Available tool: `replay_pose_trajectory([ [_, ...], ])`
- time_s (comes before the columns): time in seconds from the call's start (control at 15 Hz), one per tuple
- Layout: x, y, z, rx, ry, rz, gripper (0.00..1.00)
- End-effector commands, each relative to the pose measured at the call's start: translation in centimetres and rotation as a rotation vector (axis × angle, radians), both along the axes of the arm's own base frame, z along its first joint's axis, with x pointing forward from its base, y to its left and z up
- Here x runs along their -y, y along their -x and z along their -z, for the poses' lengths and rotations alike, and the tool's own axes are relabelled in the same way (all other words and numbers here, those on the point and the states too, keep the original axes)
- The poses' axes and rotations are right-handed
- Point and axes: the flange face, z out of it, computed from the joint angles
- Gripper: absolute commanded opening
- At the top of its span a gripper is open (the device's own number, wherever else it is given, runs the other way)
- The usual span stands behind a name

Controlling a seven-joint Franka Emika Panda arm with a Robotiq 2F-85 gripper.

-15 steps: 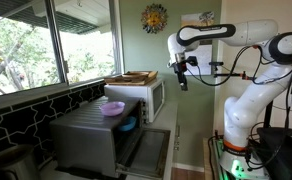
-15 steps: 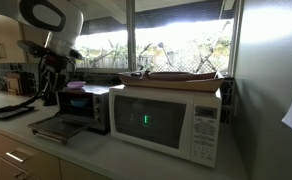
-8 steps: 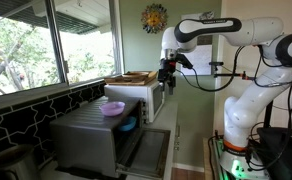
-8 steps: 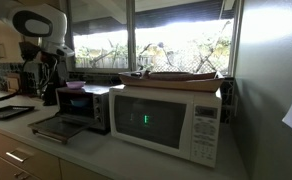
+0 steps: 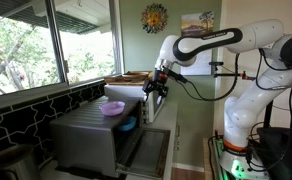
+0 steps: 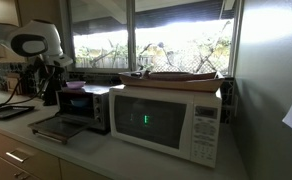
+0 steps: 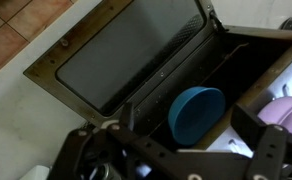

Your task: Remove the blue bowl from the microwave, put it on the left microwave and then put the purple bowl in the left microwave

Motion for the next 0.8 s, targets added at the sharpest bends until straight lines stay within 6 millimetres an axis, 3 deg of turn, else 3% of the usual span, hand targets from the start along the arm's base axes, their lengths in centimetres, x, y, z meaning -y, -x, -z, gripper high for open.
replay_pose_trajectory([
  [0.0,0.1,-0.1,0.7,-0.001,0.001,0.016,1.0],
  [0.27,0.2,-0.1,1.2,-0.004,0.0,0.031,1.0],
  [0.73,0.0,-2.0,6.2,0.015,-0.198,0.133,1.0],
])
